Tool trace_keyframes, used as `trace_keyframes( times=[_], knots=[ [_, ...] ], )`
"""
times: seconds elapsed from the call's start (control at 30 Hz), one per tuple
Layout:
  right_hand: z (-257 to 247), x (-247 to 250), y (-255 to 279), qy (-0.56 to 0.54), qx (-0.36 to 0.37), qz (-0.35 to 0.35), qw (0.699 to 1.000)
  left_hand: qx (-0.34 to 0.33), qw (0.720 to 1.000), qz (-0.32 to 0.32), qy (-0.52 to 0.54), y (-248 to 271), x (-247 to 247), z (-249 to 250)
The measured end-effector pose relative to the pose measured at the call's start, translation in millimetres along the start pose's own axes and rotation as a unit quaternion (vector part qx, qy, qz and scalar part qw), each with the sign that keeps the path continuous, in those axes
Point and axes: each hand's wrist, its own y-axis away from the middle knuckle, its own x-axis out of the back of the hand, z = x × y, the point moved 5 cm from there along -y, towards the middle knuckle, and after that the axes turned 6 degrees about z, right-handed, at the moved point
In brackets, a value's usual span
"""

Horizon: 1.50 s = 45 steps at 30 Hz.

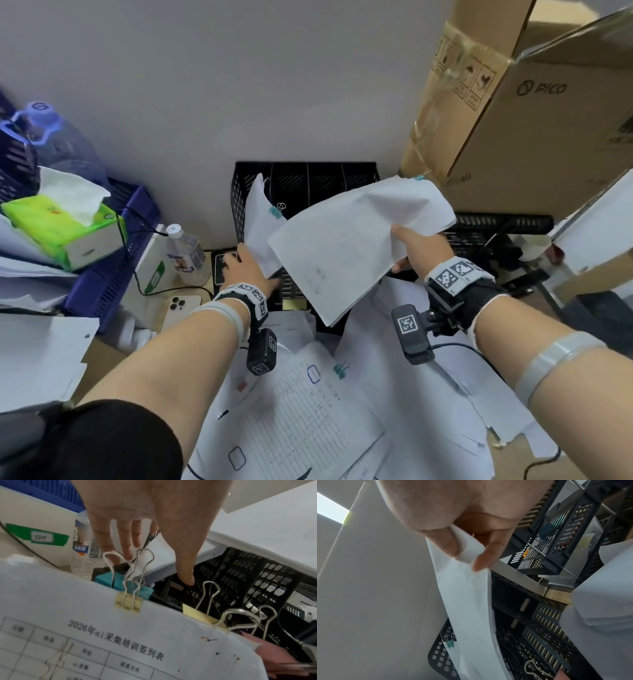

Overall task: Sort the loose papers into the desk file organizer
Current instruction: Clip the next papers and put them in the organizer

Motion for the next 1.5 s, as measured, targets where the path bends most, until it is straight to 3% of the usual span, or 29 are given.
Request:
trace_keyframes(
  times=[0.17, 0.3, 0.43, 0.57, 0.73, 1.07, 1.17, 1.3, 1.4, 1.5],
  knots=[
    [-1, 15, 6, -0.002, 0.027, 0.045, 0.999, 0.004, 0.998, 0.033, -0.056, 4, -4, 19],
    [4, 22, 13, -0.002, 0.047, 0.048, 0.998, 0.031, 0.997, 0.075, -0.003, 6, -1, 24],
    [7, 15, 24, 0.030, 0.057, 0.022, 0.998, 0.038, 0.997, 0.057, 0.044, 8, 12, 19],
    [-2, 1, 41, 0.033, 0.074, 0.014, 0.997, -0.006, 0.998, -0.002, 0.067, 7, 29, 15],
    [-25, -32, 61, 0.031, 0.131, -0.008, 0.991, -0.011, 0.987, -0.047, 0.153, 8, 56, 6],
    [-83, -125, 81, 0.111, 0.201, -0.124, 0.965, -0.034, 0.976, -0.040, 0.213, 14, 82, -11],
    [-96, -147, 74, 0.180, 0.215, -0.136, 0.950, -0.027, 0.959, -0.048, 0.280, 14, 83, -7],
    [-97, -175, 60, 0.271, 0.201, -0.167, 0.927, -0.033, 0.945, -0.055, 0.320, 13, 82, -1],
    [-92, -194, 45, 0.251, 0.196, -0.141, 0.937, -0.024, 0.933, -0.071, 0.351, 13, 81, 4],
    [-79, -212, 33, 0.225, 0.173, -0.164, 0.945, -0.004, 0.928, -0.062, 0.367, 14, 78, 4]
  ],
)
